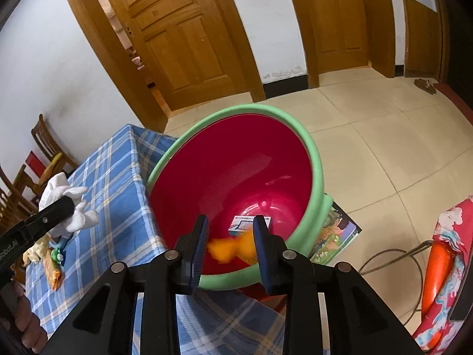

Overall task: Collect trash
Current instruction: 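Move both tools over the red bucket and release the sock and orange wrapper, then return to the table and grasp the crumpled white paper with the left tool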

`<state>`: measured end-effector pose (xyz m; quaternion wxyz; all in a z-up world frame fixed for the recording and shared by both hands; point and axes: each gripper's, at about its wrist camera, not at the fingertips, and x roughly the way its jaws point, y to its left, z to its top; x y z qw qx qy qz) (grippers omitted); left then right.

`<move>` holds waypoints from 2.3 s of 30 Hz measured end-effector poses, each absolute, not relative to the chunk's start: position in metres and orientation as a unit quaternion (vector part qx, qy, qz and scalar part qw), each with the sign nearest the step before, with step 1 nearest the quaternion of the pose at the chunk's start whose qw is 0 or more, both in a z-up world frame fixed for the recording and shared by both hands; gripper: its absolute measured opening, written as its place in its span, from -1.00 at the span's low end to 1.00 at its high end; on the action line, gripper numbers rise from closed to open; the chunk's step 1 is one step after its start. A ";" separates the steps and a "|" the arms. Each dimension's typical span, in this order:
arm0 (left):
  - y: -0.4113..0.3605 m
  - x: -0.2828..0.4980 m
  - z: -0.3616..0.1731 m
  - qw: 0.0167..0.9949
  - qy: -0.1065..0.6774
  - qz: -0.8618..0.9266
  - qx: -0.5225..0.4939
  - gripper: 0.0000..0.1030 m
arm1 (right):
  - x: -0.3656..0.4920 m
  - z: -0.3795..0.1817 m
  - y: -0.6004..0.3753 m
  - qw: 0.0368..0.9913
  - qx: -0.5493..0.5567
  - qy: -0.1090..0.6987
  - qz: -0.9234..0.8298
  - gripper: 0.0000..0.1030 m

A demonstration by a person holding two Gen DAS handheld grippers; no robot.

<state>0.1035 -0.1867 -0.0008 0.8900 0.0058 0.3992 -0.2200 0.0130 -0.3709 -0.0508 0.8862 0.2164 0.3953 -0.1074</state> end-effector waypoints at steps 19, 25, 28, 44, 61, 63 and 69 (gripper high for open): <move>-0.251 0.115 -0.022 0.869 0.409 -0.276 0.030 0.03 | -0.004 -0.048 -0.380 0.887 0.229 0.384 -0.115 -0.22; -0.246 0.114 -0.021 0.873 0.408 -0.266 0.027 0.12 | -0.006 -0.045 -0.381 0.888 0.231 0.381 -0.116 -0.13; -0.238 0.112 -0.016 0.875 0.406 -0.261 0.019 0.12 | -0.007 -0.042 -0.377 0.890 0.229 0.378 -0.114 -0.07; -0.161 0.099 0.011 0.905 0.383 -0.184 -0.007 0.13 | -0.003 -0.027 -0.342 0.902 0.212 0.369 -0.077 0.26; -0.061 0.100 0.016 0.926 0.367 -0.078 -0.032 0.17 | 0.015 -0.013 -0.281 0.909 0.168 0.380 -0.020 0.48; -0.050 0.101 0.014 0.927 0.369 -0.065 -0.036 0.18 | 0.019 -0.011 -0.273 0.910 0.162 0.381 -0.014 0.48; -0.016 0.108 0.003 0.923 0.380 -0.026 -0.050 0.24 | 0.031 -0.008 -0.254 0.911 0.146 0.386 0.000 0.48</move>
